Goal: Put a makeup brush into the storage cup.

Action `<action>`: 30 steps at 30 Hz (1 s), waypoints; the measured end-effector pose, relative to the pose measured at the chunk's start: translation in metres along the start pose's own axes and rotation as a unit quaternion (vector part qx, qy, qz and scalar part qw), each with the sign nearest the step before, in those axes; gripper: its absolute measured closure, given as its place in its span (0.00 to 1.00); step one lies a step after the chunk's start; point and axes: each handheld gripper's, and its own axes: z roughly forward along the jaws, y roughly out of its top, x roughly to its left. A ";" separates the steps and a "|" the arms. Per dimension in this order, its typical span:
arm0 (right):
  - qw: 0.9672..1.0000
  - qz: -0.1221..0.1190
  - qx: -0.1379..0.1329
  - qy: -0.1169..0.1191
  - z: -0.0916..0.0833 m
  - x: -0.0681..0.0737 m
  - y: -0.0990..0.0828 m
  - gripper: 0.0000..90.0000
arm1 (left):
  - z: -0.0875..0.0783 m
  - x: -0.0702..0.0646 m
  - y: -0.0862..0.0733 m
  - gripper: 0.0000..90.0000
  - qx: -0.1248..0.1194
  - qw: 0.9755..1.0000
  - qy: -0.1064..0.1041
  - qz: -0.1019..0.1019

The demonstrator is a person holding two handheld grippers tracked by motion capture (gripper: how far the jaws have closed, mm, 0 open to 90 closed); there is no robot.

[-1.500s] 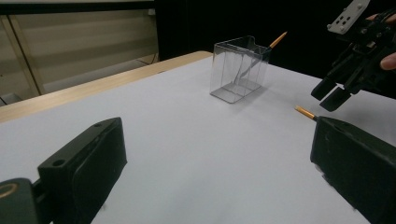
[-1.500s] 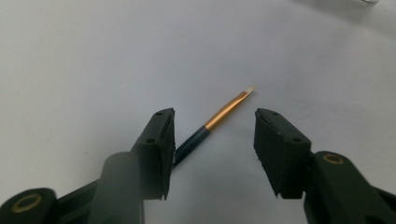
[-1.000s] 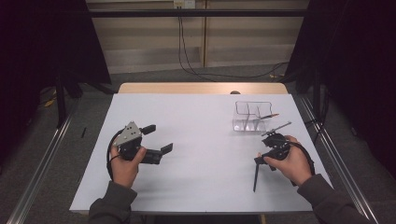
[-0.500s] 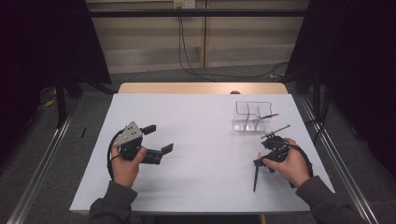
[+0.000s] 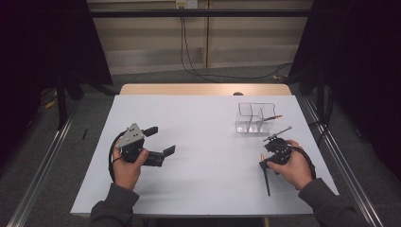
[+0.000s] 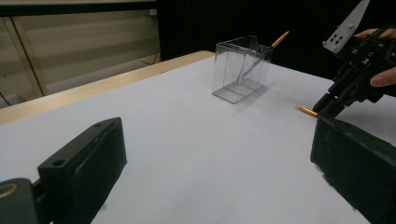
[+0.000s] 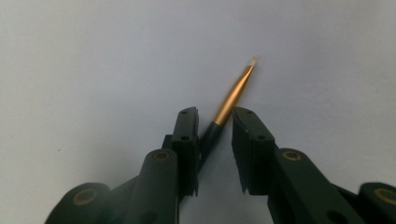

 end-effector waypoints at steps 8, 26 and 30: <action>1.000 -0.014 0.011 -0.010 0.000 0.000 0.002 0.86 | 0.001 0.000 0.000 0.04 0.000 1.000 0.001 0.001; 0.999 -0.001 0.025 -0.036 0.002 0.007 0.007 0.87 | 0.001 -0.001 0.001 0.04 -0.004 1.000 0.000 0.001; 0.998 -0.005 0.028 -0.050 0.004 0.011 0.009 0.90 | 0.002 -0.001 0.000 0.04 -0.005 1.000 -0.010 0.002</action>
